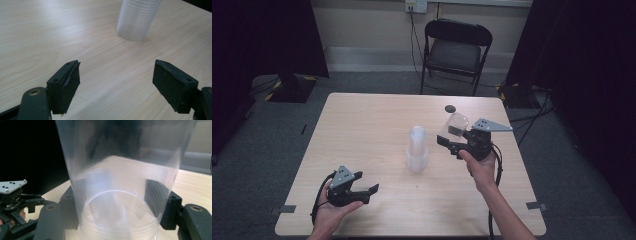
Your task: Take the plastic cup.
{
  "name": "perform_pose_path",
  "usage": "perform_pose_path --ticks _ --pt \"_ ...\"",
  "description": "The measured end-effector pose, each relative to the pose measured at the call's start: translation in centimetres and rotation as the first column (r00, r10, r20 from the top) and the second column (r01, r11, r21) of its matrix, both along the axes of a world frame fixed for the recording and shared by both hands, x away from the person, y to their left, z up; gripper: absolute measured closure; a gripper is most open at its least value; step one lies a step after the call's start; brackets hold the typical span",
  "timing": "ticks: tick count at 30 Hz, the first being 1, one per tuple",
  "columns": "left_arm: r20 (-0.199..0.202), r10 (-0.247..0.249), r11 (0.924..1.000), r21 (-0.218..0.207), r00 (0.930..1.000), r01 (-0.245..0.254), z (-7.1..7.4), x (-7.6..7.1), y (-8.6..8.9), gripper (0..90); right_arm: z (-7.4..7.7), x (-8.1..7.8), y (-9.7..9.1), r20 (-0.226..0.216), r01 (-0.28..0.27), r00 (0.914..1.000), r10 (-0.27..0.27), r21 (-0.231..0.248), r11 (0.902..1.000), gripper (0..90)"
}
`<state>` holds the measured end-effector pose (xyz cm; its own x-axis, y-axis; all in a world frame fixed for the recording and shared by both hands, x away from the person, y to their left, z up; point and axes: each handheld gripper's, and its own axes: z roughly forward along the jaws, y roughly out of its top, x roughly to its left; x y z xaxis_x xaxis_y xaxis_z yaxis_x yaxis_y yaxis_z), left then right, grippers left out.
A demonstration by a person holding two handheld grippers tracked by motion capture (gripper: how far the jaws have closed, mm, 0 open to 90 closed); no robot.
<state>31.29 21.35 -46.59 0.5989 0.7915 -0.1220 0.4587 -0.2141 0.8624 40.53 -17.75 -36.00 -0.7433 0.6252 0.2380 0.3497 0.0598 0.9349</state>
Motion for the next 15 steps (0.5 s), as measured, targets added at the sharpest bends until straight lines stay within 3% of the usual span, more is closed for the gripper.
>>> perform_pose_path --ticks 4,7,13,15 --pt "0.021 -0.011 0.9999 -0.007 0.9997 0.011 0.1 -0.1 -0.3 22.7 -0.7 -0.6 -0.4 -0.022 0.001 0.9998 -0.001 0.005 1.0000 34.0" --pt "0.021 -0.038 0.9993 0.003 0.9991 0.038 0.2 -0.1 -0.6 28.0 -1.0 -0.9 -0.9 -0.038 0.008 0.9993 -0.007 0.016 0.9998 34.2" --pt "0.000 -0.073 0.9970 -0.026 0.9973 0.073 0.4 0.2 -1.3 29.8 -1.7 -1.8 -1.4 -0.070 0.010 0.9975 -0.008 0.020 0.9998 34.2" --pt "0.014 -0.097 0.9949 -0.029 0.9952 0.097 0.7 0.2 -1.7 32.2 -2.2 -2.2 -1.5 -0.090 0.006 0.9960 -0.004 0.022 0.9997 34.2"
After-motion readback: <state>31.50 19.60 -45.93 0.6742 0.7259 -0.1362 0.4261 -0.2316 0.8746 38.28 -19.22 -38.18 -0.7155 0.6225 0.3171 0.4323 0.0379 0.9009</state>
